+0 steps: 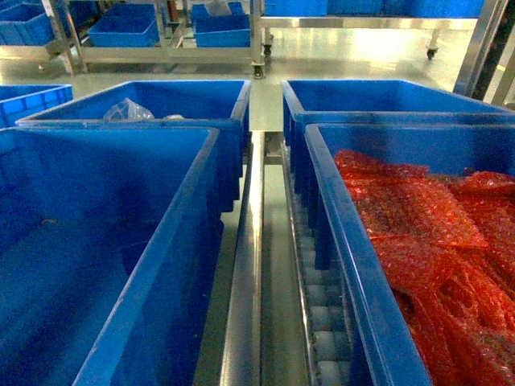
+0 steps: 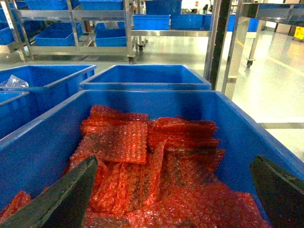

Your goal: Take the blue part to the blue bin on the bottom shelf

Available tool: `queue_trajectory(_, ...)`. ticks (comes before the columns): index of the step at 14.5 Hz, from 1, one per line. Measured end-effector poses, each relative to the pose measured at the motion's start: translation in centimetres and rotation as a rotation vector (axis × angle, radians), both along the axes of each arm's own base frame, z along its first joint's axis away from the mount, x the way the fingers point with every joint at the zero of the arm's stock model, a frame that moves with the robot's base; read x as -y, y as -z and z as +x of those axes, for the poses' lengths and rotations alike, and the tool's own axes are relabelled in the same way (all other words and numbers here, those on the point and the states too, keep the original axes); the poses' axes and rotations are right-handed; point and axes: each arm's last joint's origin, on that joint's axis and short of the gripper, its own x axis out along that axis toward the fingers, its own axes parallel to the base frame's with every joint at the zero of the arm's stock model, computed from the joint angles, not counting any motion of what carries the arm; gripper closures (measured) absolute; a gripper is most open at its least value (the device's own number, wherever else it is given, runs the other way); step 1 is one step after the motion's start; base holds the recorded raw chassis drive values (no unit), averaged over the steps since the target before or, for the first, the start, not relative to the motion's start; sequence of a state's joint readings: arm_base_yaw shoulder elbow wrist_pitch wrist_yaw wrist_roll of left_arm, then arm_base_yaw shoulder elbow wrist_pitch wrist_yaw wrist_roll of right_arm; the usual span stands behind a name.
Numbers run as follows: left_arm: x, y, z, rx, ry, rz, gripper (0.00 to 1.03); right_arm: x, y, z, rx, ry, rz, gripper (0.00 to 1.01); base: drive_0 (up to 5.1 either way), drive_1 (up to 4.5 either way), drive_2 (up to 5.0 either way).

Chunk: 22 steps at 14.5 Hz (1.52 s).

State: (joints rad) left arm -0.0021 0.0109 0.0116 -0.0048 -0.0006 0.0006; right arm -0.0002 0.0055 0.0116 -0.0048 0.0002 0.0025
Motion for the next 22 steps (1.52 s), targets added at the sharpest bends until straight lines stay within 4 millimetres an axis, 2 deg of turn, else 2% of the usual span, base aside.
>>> queue_trajectory(22,0.00,0.00,0.00,0.000,0.000,0.000,0.05,0.00,0.00,0.00,0.000,0.000,0.000,0.03,0.0,0.00,0.0)
